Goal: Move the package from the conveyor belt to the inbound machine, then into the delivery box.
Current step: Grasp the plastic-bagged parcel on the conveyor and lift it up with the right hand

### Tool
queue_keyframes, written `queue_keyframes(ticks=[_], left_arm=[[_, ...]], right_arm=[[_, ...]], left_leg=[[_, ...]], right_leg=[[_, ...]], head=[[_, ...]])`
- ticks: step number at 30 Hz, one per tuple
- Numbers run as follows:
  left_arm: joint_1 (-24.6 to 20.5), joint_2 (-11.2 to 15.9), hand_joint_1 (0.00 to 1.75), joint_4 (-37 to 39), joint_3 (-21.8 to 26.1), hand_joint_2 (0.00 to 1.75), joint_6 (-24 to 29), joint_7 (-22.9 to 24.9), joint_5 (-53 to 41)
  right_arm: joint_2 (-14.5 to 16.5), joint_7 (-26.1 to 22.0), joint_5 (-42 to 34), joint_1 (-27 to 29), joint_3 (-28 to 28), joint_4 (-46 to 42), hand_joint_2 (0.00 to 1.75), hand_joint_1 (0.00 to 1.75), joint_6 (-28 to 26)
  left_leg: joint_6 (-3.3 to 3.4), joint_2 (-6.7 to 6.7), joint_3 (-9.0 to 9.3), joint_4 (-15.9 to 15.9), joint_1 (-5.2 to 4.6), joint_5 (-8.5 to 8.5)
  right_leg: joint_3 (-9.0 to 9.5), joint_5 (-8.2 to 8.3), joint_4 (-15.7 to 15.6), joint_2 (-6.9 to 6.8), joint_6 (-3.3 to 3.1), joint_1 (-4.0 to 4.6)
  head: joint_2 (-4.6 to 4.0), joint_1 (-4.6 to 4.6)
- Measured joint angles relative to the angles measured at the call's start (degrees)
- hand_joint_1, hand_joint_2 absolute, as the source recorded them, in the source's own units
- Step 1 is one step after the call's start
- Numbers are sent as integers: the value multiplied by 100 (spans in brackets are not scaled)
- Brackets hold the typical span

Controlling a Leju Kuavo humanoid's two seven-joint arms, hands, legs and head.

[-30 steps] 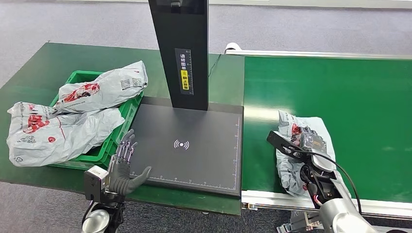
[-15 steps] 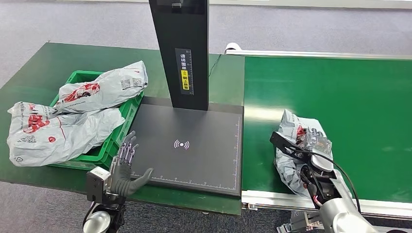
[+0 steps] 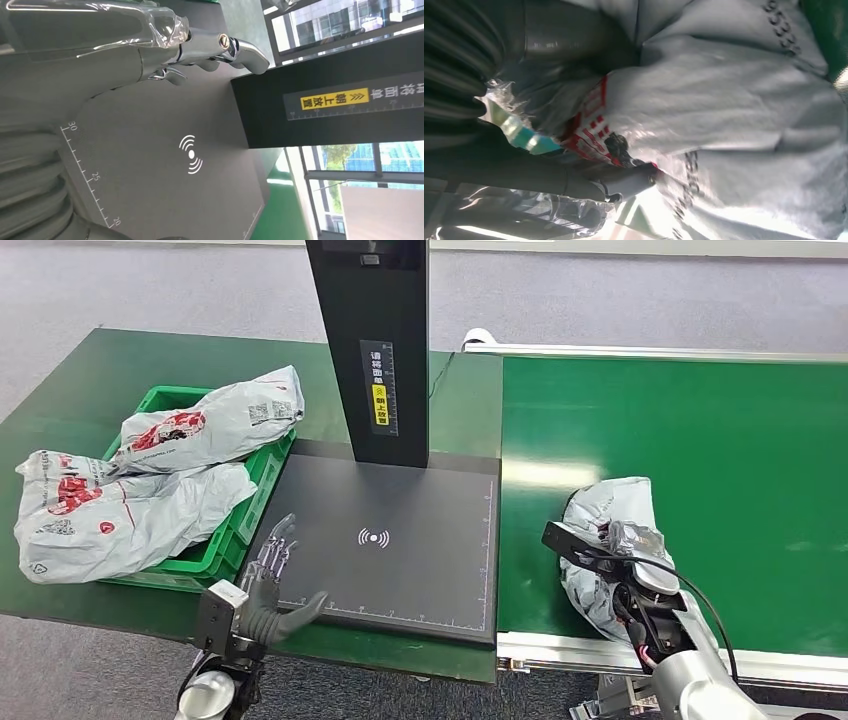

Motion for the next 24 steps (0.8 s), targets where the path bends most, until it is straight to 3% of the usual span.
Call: queue_keyframes(ticks=[12,19,24], left_arm=[[-71,58,0,174,-82,175,47,-4,-37],[111,69,0,7,-78,175,136,-34,-26],[191,79,0,-120,-74,175,150,-42,-22]], right_arm=[[62,-572,-203,-39,52,-44,175,175,207],[198,-630,-242,28,111,-236,175,175,-759],[256,-638,-250,35,133,-344,175,175,-820]], left_leg=[[0,1,2,0,0,0],[0,4,-5,-1,0,0],[0,-3,-10,-1,0,0]], right_leg=[[5,0,0,0,0,0],[-2,0,1,0,0,0],[-3,-1,1,-2,0,1]], head=[[0,-1],[0,-1],[0,0]])
